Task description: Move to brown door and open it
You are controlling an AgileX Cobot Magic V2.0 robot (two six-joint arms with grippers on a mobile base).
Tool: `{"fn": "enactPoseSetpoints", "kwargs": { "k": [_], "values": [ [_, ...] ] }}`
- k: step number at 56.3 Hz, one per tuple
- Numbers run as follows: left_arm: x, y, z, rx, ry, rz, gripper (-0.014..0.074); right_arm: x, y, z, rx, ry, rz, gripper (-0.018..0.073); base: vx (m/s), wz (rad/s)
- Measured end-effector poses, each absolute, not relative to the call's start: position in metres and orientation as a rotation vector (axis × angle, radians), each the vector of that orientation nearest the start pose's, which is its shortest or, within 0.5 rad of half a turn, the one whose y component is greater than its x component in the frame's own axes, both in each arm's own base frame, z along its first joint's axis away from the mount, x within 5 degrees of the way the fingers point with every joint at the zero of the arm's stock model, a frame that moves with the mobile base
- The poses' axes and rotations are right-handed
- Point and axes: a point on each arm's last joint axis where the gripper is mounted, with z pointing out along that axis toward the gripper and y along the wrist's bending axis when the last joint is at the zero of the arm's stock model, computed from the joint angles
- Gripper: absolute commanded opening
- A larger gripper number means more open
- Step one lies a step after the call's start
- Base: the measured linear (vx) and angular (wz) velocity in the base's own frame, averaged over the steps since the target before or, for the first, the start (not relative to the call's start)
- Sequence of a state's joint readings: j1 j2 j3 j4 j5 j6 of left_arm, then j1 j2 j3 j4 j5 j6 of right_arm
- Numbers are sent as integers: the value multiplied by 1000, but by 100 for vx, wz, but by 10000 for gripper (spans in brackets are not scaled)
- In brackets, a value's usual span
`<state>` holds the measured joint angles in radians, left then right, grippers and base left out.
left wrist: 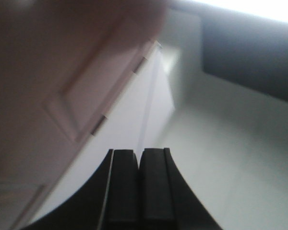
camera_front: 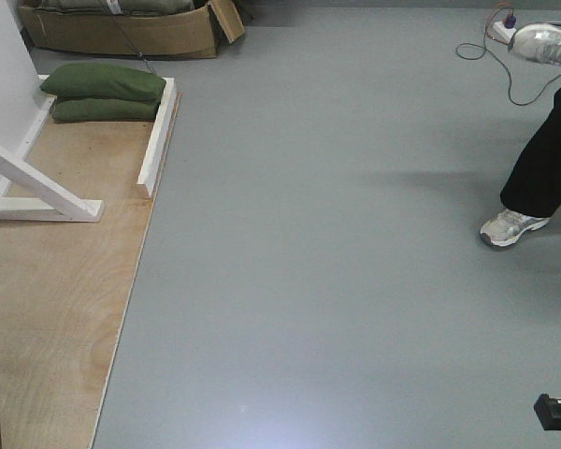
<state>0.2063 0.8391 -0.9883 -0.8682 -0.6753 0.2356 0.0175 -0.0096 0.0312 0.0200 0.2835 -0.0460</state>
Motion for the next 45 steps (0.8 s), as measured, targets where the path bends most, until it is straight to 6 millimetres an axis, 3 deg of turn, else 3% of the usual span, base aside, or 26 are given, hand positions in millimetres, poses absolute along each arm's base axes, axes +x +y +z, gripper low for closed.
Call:
{"fn": "enactPoseSetpoints", "kwargs": {
  "k": [9, 19, 45],
  "values": [
    [117, 104, 495, -978, 437, 66, -3, 55, 1, 178, -44, 1788, -2, 0, 0, 0],
    [116, 137, 502, -1100, 354, 150, -3, 55, 1, 178, -44, 1788, -2, 0, 0, 0],
    [133, 222, 497, -1241, 430, 147, -3, 55, 1, 178, -44, 1788, -2, 0, 0, 0]
  ]
}}
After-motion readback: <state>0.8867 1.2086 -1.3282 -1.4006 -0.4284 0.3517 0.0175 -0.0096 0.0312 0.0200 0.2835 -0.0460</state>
